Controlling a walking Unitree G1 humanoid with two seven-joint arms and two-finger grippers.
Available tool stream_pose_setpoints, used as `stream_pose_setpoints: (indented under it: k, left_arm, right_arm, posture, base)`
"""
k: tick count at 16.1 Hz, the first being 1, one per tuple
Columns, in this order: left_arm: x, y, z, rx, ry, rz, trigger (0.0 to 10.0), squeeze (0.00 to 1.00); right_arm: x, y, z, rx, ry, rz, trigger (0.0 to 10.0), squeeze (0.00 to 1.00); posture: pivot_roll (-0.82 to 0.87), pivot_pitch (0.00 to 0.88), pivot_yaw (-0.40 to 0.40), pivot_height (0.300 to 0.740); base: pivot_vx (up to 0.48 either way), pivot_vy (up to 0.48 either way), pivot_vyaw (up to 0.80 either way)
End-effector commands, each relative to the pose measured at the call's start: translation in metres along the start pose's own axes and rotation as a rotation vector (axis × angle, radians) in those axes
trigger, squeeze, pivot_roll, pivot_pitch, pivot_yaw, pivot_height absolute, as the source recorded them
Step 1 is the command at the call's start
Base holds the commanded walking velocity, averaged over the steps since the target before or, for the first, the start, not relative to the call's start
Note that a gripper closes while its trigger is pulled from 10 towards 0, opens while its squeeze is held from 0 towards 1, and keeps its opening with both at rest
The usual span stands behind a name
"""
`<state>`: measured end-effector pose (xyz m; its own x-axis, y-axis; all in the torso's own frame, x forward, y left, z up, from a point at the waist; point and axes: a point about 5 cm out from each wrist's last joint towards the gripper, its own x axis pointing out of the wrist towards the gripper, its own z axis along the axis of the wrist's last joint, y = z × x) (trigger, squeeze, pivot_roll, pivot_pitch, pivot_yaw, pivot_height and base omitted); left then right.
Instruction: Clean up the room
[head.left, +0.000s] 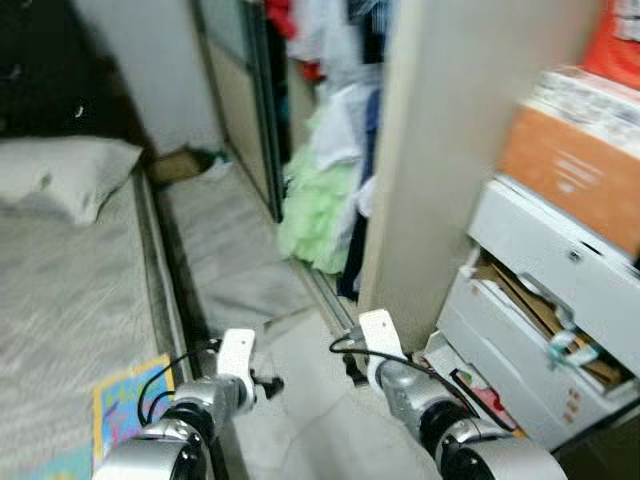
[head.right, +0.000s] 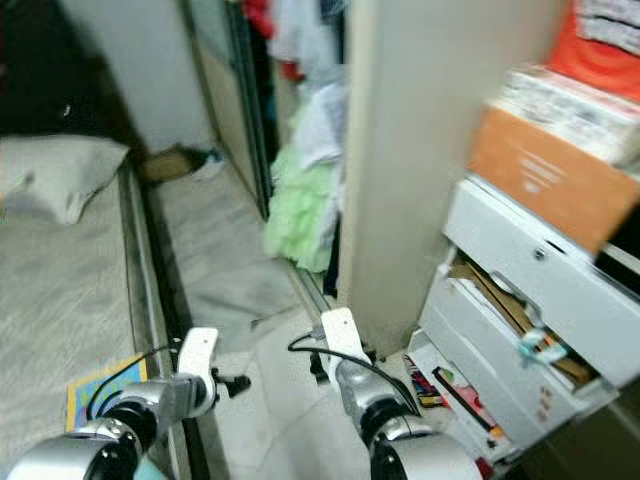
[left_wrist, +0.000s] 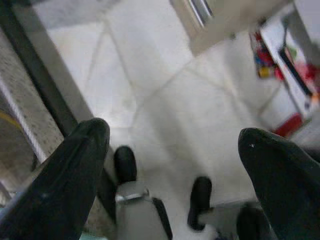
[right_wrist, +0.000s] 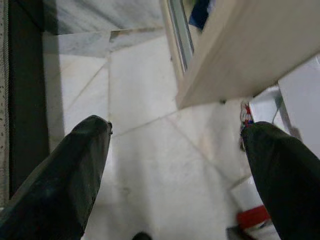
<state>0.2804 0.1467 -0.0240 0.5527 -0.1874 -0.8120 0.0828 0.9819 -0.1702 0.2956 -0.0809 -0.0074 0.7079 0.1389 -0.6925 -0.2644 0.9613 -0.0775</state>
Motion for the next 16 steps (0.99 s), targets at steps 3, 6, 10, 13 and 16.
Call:
stream_pose_setpoints:
  k: [3,6,10,13,16]
  left_arm:
    - [-0.001,0.006,0.002,0.015,-0.001,0.032,10.0,0.00]
    - [-0.001,0.007,0.002,0.021,-0.014,0.055,10.0,0.00]
    - [-0.001,0.007,0.006,0.009,-0.041,0.066,10.0,0.00]
    - [-0.002,0.007,0.009,-0.011,-0.065,0.074,10.0,0.00]
    - [-0.003,0.010,0.016,-0.031,-0.114,0.103,10.0,0.00]
  right_arm:
    - [0.000,0.009,0.008,-0.032,-0.033,0.034,10.0,0.00]
    - [0.000,0.011,0.008,-0.055,-0.036,0.046,10.0,0.00]
    - [0.000,0.011,0.009,-0.063,-0.046,0.055,10.0,0.00]
    - [0.000,0.012,0.014,-0.073,-0.071,0.064,10.0,0.00]
    - [-0.001,0.016,0.022,-0.105,-0.124,0.087,10.0,0.00]
  posture:
    - [-0.11,0.000,-0.001,0.740]
    - [-0.11,0.000,-0.001,0.740]
    - [-0.11,0.000,-0.003,0.740]
    - [-0.11,0.000,-0.005,0.740]
    - [-0.11,0.000,-0.009,0.740]
  base:
    - [0.000,0.000,0.80]
    - [0.000,0.000,0.80]
    - [0.000,0.000,0.80]
    - [0.000,0.000,0.80]
    - [0.000,0.000,0.80]
